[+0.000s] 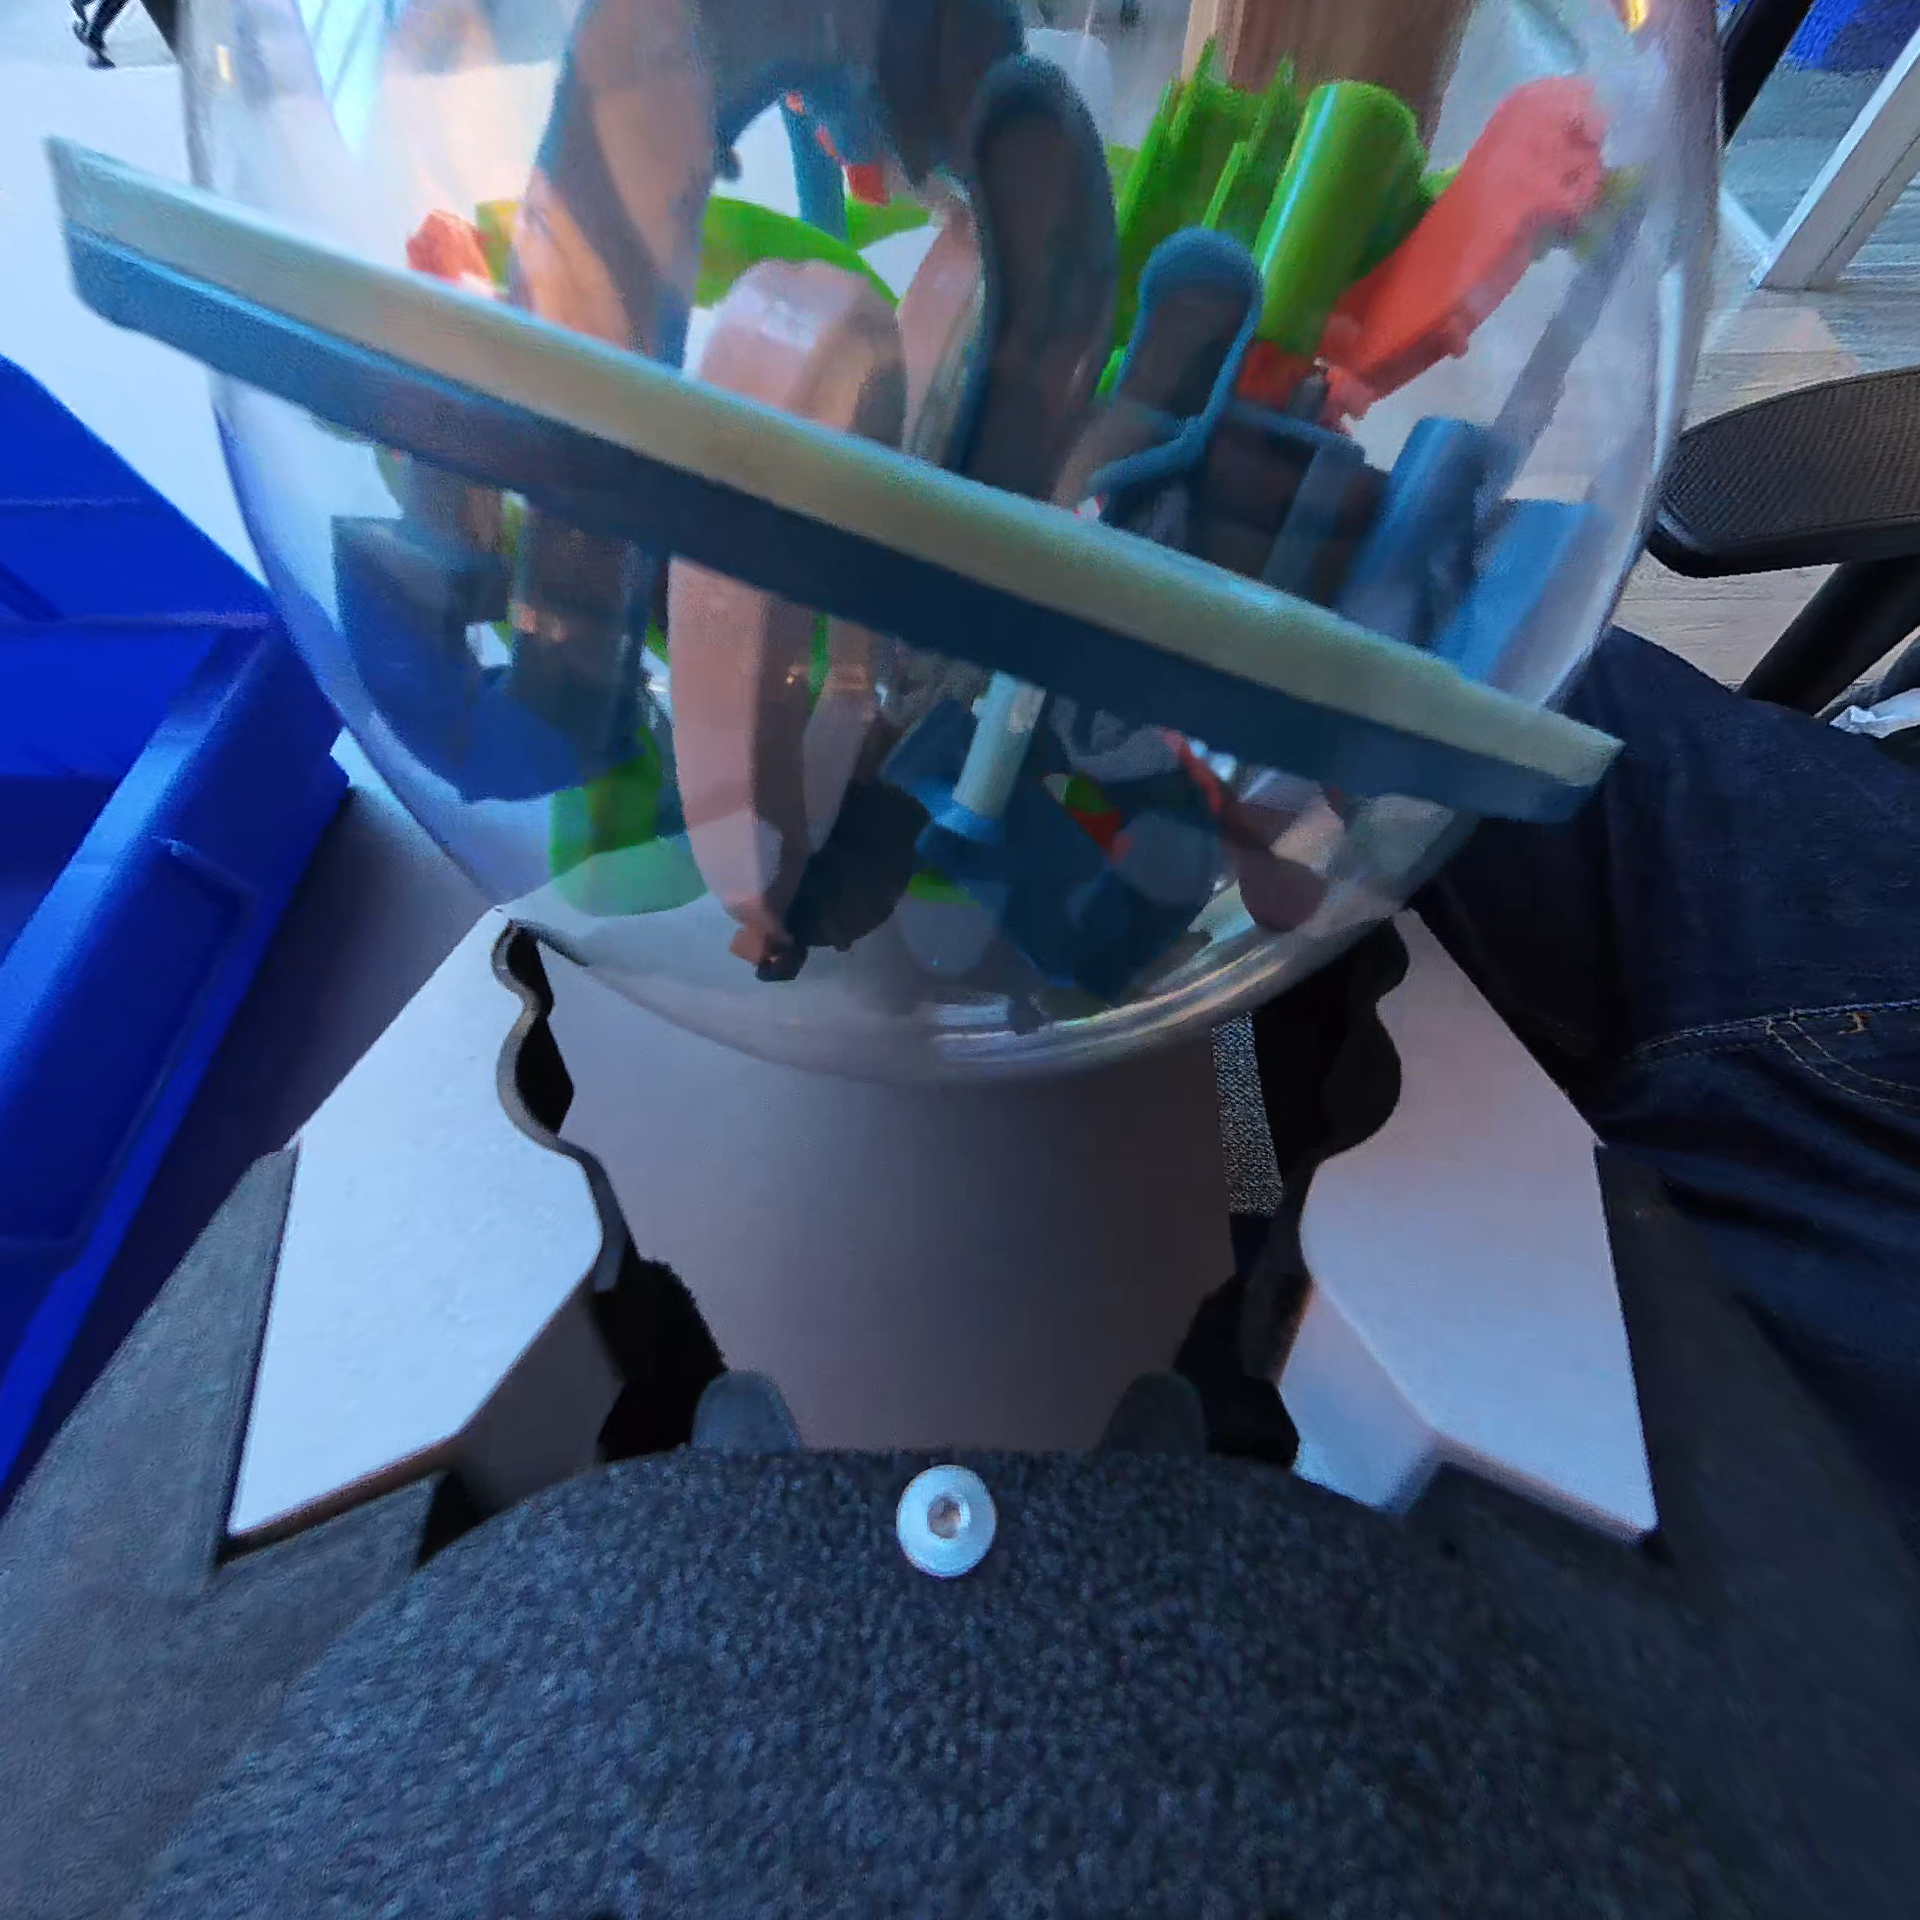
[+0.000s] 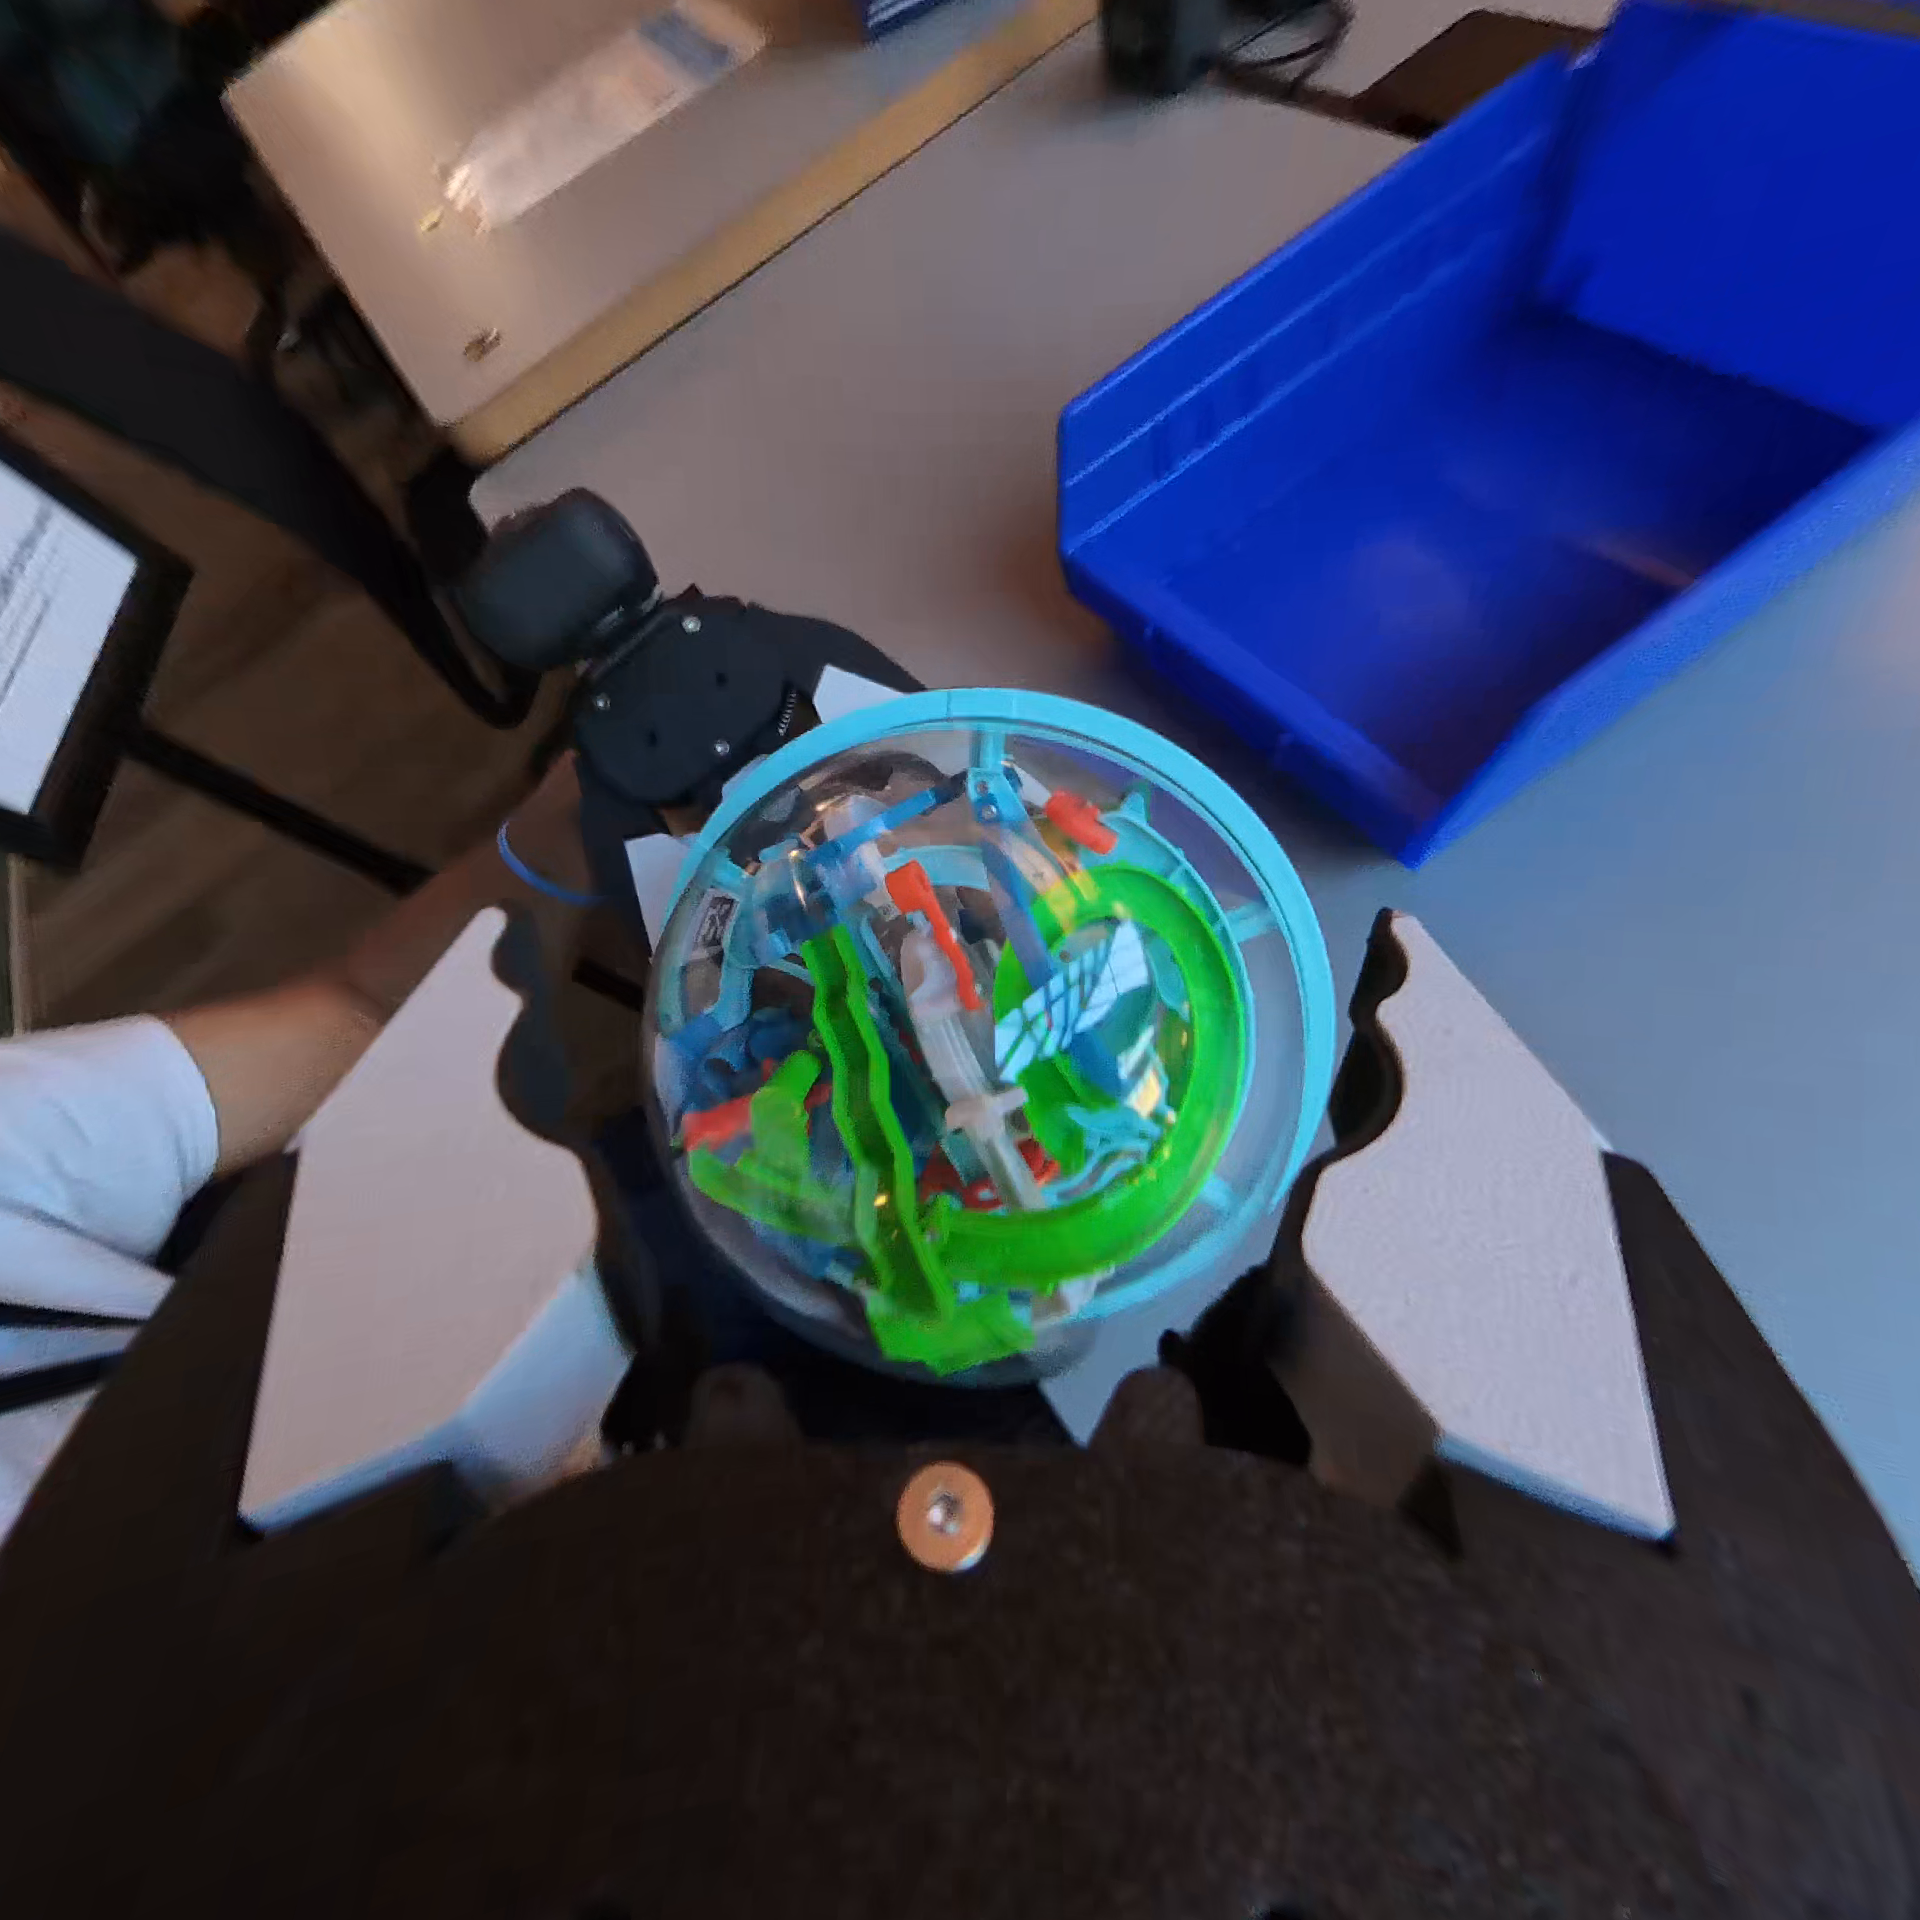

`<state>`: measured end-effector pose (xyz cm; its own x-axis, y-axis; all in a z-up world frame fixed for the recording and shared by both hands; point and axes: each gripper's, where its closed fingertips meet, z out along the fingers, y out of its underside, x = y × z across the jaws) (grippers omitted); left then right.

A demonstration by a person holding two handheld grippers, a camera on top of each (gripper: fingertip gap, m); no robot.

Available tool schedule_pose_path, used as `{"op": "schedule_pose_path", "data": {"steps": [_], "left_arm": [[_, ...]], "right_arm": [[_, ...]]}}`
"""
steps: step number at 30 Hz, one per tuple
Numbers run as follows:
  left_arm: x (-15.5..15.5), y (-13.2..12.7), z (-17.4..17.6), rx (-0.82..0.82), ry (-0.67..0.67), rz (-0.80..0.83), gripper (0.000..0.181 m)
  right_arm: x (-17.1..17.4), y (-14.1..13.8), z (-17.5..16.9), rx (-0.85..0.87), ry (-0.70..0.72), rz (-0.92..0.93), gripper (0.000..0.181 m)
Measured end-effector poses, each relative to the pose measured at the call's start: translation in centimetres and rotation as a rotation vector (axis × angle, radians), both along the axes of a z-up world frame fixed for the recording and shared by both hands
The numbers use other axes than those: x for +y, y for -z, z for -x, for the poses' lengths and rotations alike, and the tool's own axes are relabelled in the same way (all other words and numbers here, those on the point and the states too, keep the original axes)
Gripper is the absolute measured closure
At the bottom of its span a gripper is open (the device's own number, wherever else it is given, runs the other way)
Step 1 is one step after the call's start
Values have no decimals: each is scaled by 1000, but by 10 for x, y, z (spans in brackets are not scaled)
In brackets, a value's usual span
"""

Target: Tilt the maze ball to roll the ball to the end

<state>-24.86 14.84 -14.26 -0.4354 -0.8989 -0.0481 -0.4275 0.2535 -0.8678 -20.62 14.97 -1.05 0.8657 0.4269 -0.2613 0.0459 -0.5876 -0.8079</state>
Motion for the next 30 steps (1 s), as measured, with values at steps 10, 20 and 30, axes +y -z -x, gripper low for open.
{"op": "schedule_pose_path", "data": {"steps": [10,20,30], "left_arm": [[-4,5,0,11,-12,-21,29],[10,3,20,29,22,66,24],[20,12,34,81,-1,94,23]], "right_arm": [[-18,63,6,-90,119,241,26],[-20,71,3,-180,-231,176,26],[9,72,24,-325,-423,87,27]]}}
